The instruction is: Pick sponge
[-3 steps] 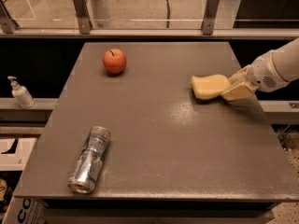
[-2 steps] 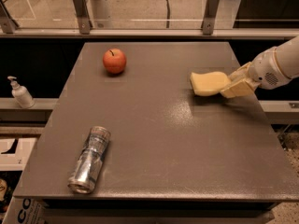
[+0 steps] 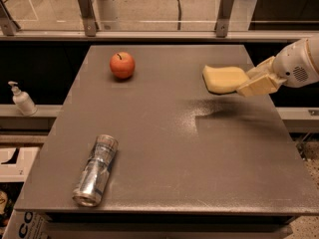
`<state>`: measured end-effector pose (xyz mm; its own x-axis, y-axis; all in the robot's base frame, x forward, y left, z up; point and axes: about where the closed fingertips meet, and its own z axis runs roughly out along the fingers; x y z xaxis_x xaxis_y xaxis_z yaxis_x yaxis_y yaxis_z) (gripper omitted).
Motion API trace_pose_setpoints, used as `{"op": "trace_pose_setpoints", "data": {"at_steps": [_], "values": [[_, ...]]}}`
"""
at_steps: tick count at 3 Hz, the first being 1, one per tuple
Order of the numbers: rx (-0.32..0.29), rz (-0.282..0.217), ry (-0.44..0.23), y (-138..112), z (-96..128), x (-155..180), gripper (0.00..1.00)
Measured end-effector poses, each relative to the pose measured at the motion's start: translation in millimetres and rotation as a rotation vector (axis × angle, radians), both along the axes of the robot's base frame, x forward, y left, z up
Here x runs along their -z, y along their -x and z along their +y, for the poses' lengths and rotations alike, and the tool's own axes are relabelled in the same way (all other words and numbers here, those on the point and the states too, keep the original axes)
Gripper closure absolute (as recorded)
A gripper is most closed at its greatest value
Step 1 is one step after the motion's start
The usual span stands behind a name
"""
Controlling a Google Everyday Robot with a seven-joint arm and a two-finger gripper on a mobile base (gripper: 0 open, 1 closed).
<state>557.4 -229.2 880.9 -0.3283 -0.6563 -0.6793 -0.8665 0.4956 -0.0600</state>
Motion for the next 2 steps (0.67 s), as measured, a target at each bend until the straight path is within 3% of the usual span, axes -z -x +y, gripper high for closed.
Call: {"op": "trace_pose_setpoints", "data": {"at_steps": [2], "values": [[-0.007, -0.026, -0.065, 14, 10, -49, 1.0]]}}
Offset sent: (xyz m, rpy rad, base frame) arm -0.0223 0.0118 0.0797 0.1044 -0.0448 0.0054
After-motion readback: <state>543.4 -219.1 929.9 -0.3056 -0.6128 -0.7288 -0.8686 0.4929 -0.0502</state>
